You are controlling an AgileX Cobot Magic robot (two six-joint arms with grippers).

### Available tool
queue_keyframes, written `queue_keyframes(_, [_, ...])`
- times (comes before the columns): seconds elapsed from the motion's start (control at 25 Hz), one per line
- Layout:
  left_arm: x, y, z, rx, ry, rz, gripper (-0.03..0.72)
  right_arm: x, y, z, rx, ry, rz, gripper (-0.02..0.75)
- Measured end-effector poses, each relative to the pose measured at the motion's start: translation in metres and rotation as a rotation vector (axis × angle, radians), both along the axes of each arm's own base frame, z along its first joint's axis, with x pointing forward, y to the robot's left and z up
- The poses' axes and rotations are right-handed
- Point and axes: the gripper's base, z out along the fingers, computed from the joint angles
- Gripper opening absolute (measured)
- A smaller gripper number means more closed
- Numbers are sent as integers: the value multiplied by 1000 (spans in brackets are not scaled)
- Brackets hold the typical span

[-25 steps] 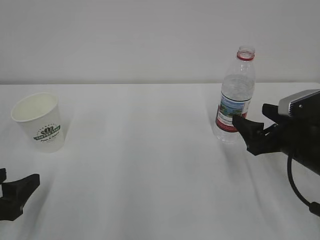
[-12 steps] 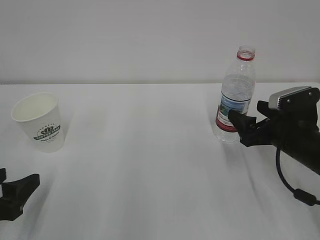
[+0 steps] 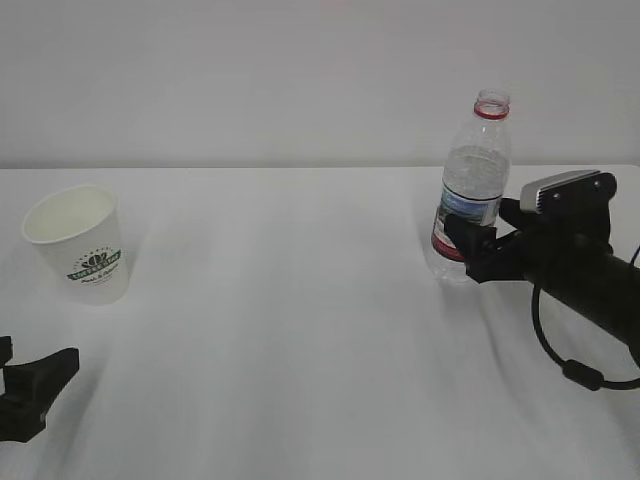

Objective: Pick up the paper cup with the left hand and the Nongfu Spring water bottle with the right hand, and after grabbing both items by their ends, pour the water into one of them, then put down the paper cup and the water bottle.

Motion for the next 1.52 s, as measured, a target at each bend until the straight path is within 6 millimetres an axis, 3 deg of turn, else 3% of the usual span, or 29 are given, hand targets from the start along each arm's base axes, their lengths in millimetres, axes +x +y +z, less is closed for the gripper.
queue_keyframes(0.28, [0,0,0,2,-1,-1,582,12,2,-3,6,-14,13,659])
queue_keyframes(0.68, [0,0,0,3,-1,1,580,32,6,8,7,-80,41,659])
queue_keyframes(1.16, [0,0,0,6,-2,3,580,32,7,7,2,-70,51,645])
queue_keyframes(1.52, [0,1,0,6,-2,5,580,38,8,-12,8,-39,52,620])
